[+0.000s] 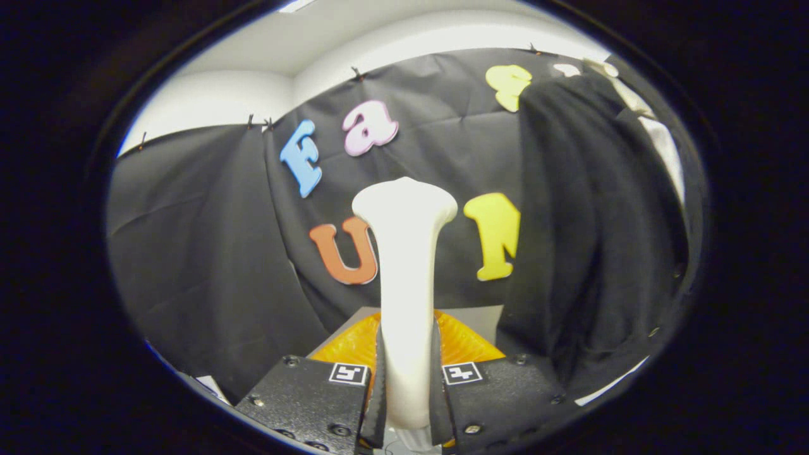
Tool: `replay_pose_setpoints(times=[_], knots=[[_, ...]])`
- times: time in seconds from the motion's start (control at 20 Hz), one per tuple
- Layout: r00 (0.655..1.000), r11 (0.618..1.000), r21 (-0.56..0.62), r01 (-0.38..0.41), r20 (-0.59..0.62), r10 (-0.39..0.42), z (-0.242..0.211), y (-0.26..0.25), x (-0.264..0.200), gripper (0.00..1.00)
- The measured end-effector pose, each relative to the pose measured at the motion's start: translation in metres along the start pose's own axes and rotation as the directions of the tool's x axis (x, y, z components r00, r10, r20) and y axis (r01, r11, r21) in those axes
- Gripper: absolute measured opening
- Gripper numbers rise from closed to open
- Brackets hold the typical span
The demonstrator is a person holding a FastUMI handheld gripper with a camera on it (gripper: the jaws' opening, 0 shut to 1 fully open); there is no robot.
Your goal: Iron the clothes twice with a garment steamer, once on the left side and once on the right side.
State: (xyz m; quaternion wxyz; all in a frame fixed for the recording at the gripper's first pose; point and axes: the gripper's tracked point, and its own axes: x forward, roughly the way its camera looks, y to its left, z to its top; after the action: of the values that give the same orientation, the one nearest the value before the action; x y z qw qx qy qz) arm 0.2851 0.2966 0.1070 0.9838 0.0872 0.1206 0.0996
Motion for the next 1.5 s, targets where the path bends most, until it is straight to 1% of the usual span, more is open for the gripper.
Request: replay_pose_setpoints(times=[0.1, 0.2, 0.3, 0.35, 0.45, 0.55, 0.6, 0.9, 1.05, 1.2, 1.5], knots=[[0.996, 0.999, -0.024, 0.044, 0.076, -0.042, 0.023, -0.020, -0.033, 0.30], [0.985, 0.993, -0.048, 0.104, 0.141, -0.096, 0.041, -0.044, -0.069, 0.30], [0.968, 0.984, -0.052, 0.172, 0.196, -0.159, 0.058, -0.072, -0.100, 0.30], [0.954, 0.974, -0.055, 0.219, 0.219, -0.202, 0.066, -0.090, -0.112, 0.30], [0.935, 0.957, -0.050, 0.286, 0.232, -0.267, 0.076, -0.123, -0.125, 0.30], [0.924, 0.946, -0.036, 0.322, 0.230, -0.306, 0.077, -0.147, -0.130, 0.30], [0.924, 0.943, -0.034, 0.330, 0.218, -0.315, 0.072, -0.157, -0.129, 0.30], [0.946, 0.953, -0.057, 0.299, 0.148, -0.288, 0.041, -0.194, -0.134, 0.30], [0.958, 0.961, -0.047, 0.274, 0.104, -0.268, 0.014, -0.210, -0.135, 0.30], [0.959, 0.959, -0.043, 0.281, 0.057, -0.278, -0.014, -0.226, -0.139, 0.30], [0.958, 0.957, -0.063, 0.284, -0.011, -0.285, -0.062, -0.237, -0.145, 0.30]])
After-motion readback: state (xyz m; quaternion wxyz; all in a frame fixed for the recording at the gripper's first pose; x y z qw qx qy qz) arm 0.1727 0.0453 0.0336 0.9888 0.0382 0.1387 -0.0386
